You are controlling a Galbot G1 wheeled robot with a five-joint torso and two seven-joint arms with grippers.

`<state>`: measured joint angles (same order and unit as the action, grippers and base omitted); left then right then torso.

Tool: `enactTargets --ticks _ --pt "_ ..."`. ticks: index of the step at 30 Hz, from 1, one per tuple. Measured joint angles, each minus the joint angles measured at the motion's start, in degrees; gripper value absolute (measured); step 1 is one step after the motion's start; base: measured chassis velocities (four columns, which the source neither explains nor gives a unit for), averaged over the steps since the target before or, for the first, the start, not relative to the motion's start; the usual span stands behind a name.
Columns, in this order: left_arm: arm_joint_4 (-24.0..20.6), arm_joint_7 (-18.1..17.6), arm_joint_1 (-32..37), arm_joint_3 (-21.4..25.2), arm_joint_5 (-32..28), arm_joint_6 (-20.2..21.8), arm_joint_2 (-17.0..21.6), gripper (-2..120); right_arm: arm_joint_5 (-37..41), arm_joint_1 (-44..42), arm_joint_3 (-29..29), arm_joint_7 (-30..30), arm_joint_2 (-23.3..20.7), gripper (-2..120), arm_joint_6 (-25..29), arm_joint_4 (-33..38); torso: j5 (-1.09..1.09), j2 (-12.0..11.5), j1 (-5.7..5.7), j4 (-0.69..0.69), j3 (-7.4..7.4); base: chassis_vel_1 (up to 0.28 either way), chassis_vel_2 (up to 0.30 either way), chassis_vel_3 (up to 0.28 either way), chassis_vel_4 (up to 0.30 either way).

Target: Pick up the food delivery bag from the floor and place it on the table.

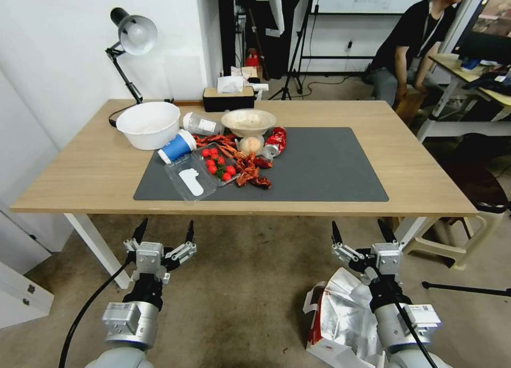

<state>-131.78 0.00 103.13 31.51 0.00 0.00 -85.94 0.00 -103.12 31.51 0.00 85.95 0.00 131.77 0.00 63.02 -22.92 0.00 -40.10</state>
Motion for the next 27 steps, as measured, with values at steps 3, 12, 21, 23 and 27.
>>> enactTargets --ticks 3,12,21,23,27 --pt "0.0 0.0 0.0 0.0 0.0 0.0 0.0 100 0.0 0.0 0.0 0.0 0.0 100 0.0 0.0 0.0 0.0 0.0 0.0 0.0 0.0 0.0 0.0 0.0" --pt "0.0 0.0 0.0 0.0 0.0 0.0 0.0 100 0.0 0.0 0.0 0.0 0.0 100 0.0 0.0 0.0 0.0 0.0 0.0 0.0 0.0 0.0 0.0 0.0" --pt "-0.1 -0.3 0.0 -0.1 -0.4 0.3 0.1 100 0.2 0.0 0.0 0.0 0.0 100 -0.4 0.1 0.0 0.0 0.0 0.0 0.0 0.0 0.0 0.0 0.0" --pt "-1.3 -2.4 -0.5 -0.5 -3.5 3.0 0.9 100 1.4 -0.2 0.3 0.0 -0.3 100 -3.6 1.5 0.0 0.0 0.0 0.0 0.0 0.0 0.0 0.0 0.0" --pt "-3.6 -6.9 -1.3 -1.5 -9.6 8.6 2.5 100 3.9 -0.5 0.9 0.0 -0.8 100 -10.1 4.2 0.0 0.0 0.0 0.0 0.0 0.0 0.0 0.0 0.0"
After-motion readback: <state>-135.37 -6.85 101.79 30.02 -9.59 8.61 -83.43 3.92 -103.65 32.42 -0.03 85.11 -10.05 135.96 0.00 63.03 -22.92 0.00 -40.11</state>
